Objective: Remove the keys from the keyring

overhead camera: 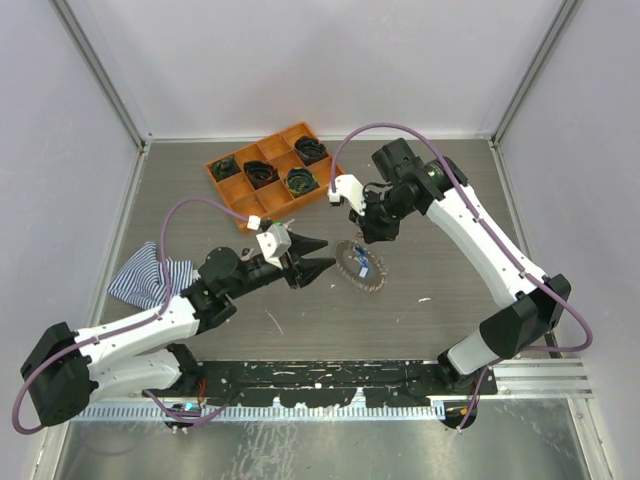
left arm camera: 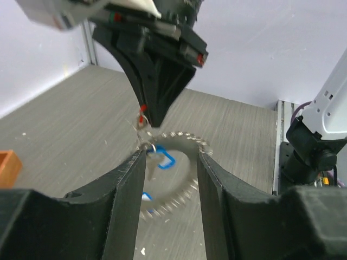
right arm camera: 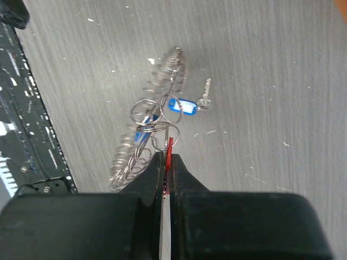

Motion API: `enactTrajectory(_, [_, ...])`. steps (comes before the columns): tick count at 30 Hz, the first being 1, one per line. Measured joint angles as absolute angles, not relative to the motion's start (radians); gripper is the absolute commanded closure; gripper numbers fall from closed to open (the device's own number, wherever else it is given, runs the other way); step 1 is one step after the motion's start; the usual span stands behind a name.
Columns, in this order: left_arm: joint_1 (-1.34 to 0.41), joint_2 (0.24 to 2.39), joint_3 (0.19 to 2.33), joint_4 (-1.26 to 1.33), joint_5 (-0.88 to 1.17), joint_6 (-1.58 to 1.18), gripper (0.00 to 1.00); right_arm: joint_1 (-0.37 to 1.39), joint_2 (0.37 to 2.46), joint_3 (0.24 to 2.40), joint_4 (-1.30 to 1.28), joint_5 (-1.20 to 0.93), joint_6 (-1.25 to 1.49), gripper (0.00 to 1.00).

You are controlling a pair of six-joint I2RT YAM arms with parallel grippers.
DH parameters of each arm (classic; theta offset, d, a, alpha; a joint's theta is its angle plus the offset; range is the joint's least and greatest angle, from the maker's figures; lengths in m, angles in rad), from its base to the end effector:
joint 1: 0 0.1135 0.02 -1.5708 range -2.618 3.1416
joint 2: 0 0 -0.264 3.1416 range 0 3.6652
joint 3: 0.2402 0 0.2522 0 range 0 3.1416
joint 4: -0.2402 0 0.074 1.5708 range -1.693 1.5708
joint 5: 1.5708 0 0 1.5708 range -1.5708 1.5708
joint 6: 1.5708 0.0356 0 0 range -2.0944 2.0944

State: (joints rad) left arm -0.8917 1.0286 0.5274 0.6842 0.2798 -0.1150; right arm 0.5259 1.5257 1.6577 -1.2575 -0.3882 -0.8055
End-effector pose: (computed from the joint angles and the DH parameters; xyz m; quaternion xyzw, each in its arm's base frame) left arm 0.1392 -0.1881 0.2943 0.3390 0.5455 -0.4453 0.6238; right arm 0.2433 0.1568 0.3724 -0.6245 0.7264 0.1561 0.2408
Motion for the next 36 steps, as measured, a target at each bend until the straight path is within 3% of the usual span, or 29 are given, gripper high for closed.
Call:
enactTrajectory(15, [-0.962, 1.150, 0.677, 0.503, 0.163, 0.011, 0.59, 0.526, 1.512, 1.595, -1.225, -0.455, -0.677, 0.99])
enactTrajectory(24, [-0.962, 1.202, 0.791, 0.396, 0.060, -0.125, 0.65, 0.526, 1.512, 1.593, -1.211, -0.459, -0.643, 0.99])
enactTrajectory(36, [-1.008, 1.217, 0.841, 0.269, -0.041, -0.245, 0.63, 0.526, 1.512, 1.593, -1.200, -0.473, -0.624, 0.99])
